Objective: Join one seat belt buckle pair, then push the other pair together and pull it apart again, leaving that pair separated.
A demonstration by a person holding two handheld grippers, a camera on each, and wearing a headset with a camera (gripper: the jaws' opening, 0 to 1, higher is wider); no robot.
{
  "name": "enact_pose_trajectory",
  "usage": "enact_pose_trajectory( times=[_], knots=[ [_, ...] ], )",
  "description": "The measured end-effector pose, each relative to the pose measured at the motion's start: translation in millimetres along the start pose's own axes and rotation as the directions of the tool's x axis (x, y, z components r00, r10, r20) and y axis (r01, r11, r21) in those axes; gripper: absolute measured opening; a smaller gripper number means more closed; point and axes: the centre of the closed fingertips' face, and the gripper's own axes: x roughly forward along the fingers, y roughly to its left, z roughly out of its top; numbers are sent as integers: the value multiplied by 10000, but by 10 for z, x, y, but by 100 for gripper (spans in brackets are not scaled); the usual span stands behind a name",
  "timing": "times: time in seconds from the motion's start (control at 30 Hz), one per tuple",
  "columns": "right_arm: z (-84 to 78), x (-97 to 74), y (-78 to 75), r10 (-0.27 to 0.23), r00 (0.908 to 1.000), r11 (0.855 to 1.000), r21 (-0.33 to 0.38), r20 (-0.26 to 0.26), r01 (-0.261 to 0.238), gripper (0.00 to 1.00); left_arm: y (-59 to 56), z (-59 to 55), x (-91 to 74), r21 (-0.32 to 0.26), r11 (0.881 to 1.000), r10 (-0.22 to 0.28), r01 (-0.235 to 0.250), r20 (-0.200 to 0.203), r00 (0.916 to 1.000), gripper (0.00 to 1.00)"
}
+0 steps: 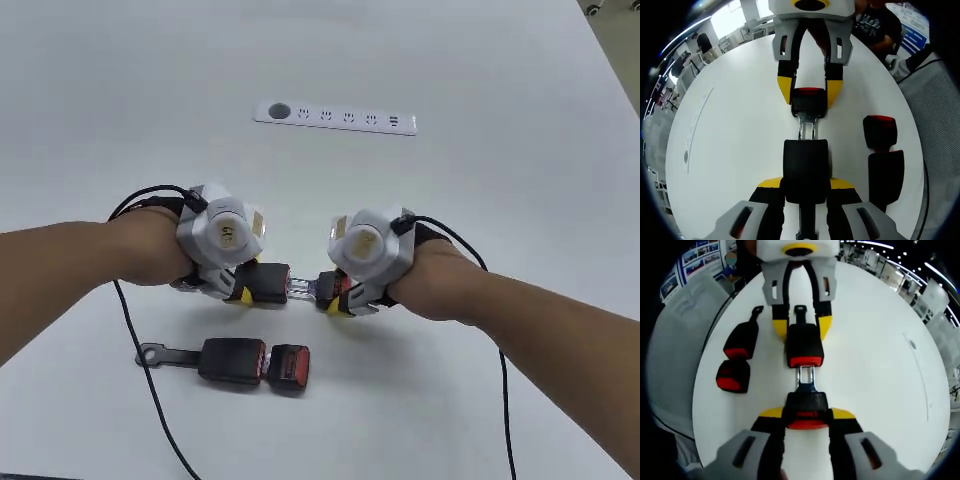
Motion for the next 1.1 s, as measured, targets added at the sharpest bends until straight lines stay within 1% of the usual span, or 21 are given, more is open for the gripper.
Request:
enact_pose_trajectory(
  times=[0.13,0.3,0.33,0.47,0.53,0.6,0.67,0.7,0.77,0.8,0.83,0.93,1.03,1.1],
  knots=[
    [-9,-1,4,10,9999,9998,-190,-143,-13,32,9,-6,11,-39,10000,37,-37,64,10000,32],
    [17,-3,-2,-354,9991,9969,-718,-243,335,32,4,0,19,-45,10000,30,-30,-54,10000,32],
    [27,-2,-2,-439,9985,9948,-930,-326,407,32,1,1,18,-35,10000,38,-38,-85,10000,32],
    [84,32,2,-417,9990,9958,-825,-179,400,32,-10,7,17,-30,10000,49,-50,-103,9999,32],
    [125,48,7,-335,9994,9970,-695,-7,333,32,-12,7,17,-32,10000,66,-66,-79,9999,32],
    [128,66,1,-293,9996,9977,-604,12,293,32,-8,-2,19,-31,10000,87,-87,-10,10000,32],
    [123,65,-1,-139,9995,9989,-442,299,153,32,-7,-9,21,-14,10000,78,-77,97,9999,32],
    [136,74,23,77,9985,10000,-20,551,-76,32,-8,-10,20,-4,10000,66,-66,149,9999,32],
    [126,66,-8,141,9980,9999,-57,622,-137,31,-8,-9,21,5,10000,50,-50,227,9997,32],
    [129,72,-10,180,9977,9998,34,648,-183,31,-7,-13,19,6,10000,52,-52,297,9995,32],
    [136,75,-1,182,9977,9998,-36,653,-180,31,-5,-16,19,-33,10000,55,-53,370,9993,32],
    [188,83,20,112,9974,9998,-173,711,-100,31,-6,-20,19,-185,9998,87,-77,510,9987,32],
    [209,95,9,71,9975,10000,-55,706,-68,30,-3,-23,15,-312,9994,179,-161,587,9981,31],
    [229,105,17,8,9980,10000,-97,627,-2,30,-2,-33,9,-436,9988,244,-212,727,9971,31]
  ],
)
